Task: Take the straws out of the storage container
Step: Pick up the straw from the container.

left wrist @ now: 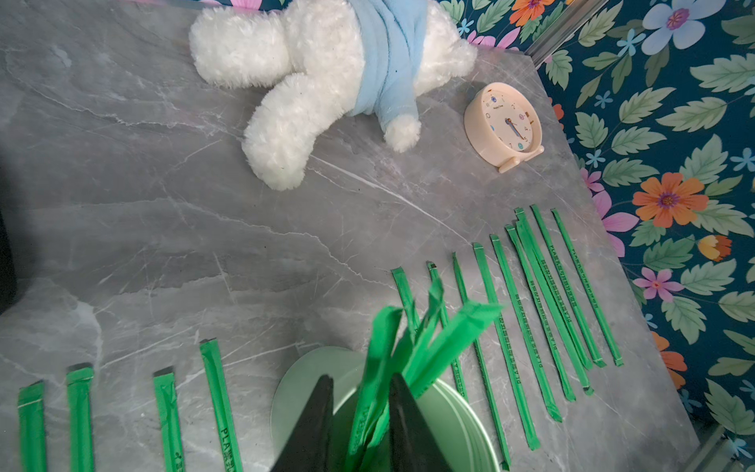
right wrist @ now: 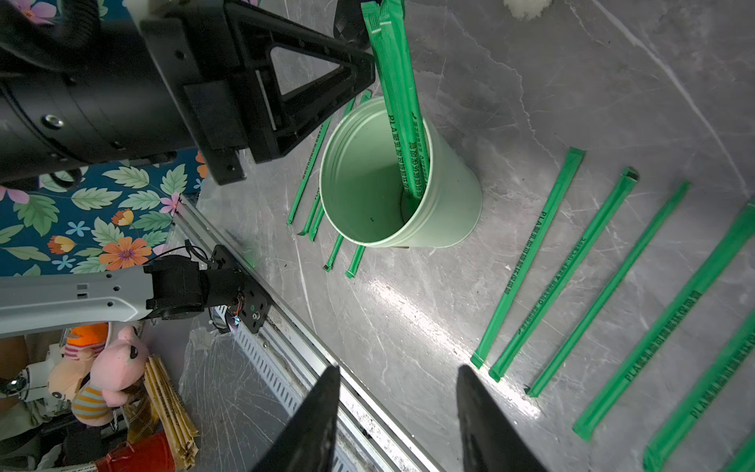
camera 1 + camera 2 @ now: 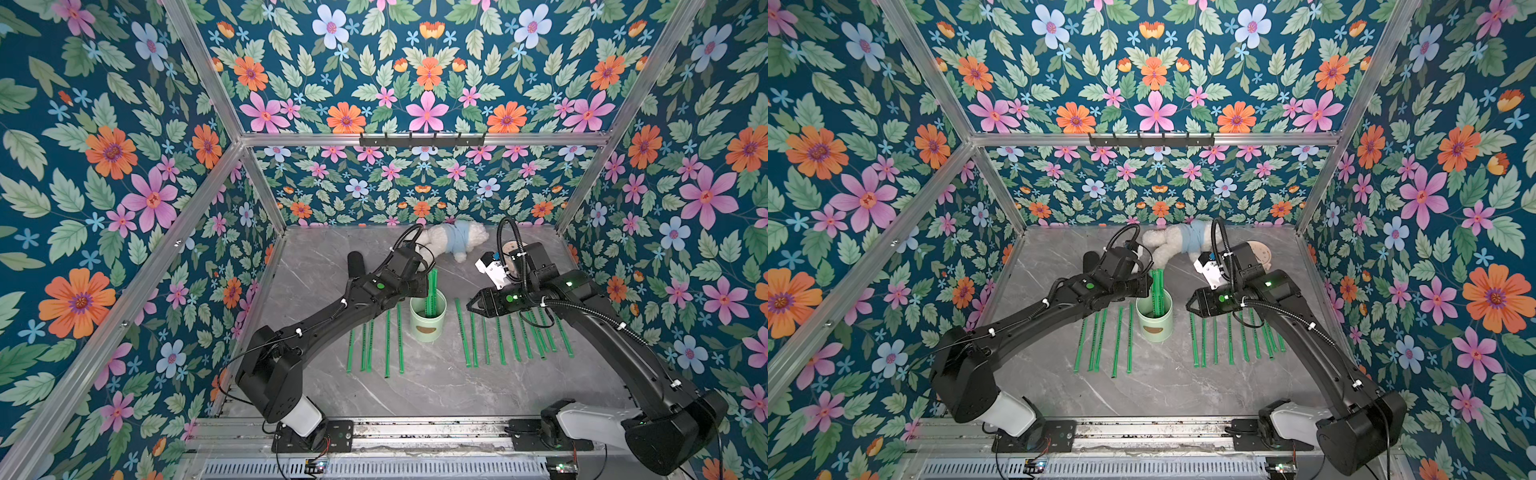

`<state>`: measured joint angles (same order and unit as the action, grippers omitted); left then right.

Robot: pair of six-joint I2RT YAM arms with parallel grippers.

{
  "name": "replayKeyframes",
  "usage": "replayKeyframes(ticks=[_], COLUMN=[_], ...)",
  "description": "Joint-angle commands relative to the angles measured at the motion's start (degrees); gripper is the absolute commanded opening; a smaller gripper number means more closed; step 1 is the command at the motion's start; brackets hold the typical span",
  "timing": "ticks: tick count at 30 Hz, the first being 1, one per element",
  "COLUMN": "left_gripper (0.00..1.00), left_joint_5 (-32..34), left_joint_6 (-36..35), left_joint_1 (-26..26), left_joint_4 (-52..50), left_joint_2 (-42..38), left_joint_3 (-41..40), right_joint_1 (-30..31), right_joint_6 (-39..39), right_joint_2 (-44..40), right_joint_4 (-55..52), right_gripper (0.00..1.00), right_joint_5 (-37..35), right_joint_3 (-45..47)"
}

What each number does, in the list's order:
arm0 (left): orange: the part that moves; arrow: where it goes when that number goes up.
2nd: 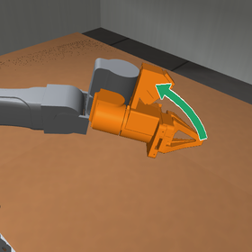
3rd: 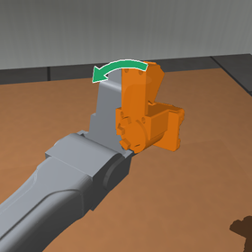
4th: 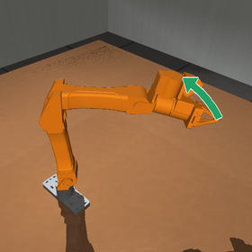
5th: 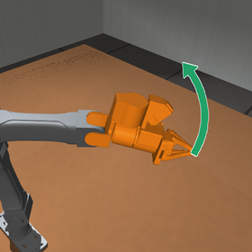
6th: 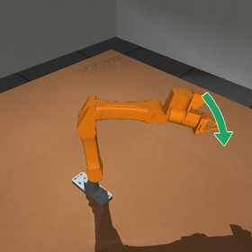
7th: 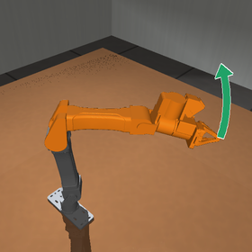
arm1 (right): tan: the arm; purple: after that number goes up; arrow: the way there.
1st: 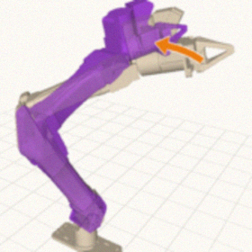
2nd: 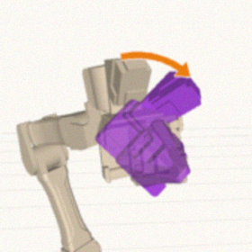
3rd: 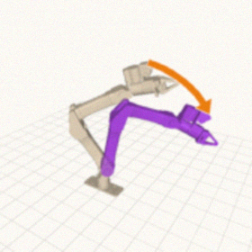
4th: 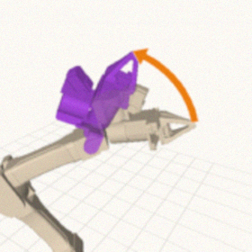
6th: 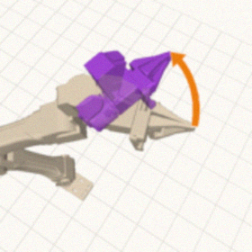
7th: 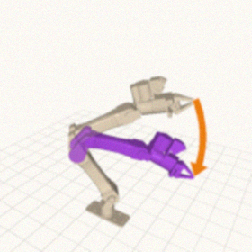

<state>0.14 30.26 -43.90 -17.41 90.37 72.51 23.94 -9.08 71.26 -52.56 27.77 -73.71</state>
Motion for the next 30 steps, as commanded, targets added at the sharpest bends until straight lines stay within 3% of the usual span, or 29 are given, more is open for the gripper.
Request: replayKeyframes(ticks=[1,8,17,30], left_gripper=[0.27,0.24,0.12,0.1], left_joint_5=[0.6,0.7,1.1,5.4], left_joint_6=[-0.7,-0.9,-1.1,-2.5], left_joint_1=[0.0,0.0,0.0,0.0], left_joint_4=[0.6,0.2,-0.8,-9.9], left_joint_2=[0.9,2.7,1.5,-3.2], left_joint_3=[1.0,1.9,2.0,4.0], right_joint_1=[0.1,0.0,0.0,0.0], right_joint_6=[0.2,0.3,0.4,0.0], right_joint_2=[0.1,0.3,0.6,0.0], right_joint_4=[0.4,0.4,0.4,0.6], right_gripper=[0.48,0.48,0.48,0.48], right_joint_5=[-0.5,-0.7,-0.7,-0.2], right_joint_3=[0.0,0.1,-0.2,-0.4])
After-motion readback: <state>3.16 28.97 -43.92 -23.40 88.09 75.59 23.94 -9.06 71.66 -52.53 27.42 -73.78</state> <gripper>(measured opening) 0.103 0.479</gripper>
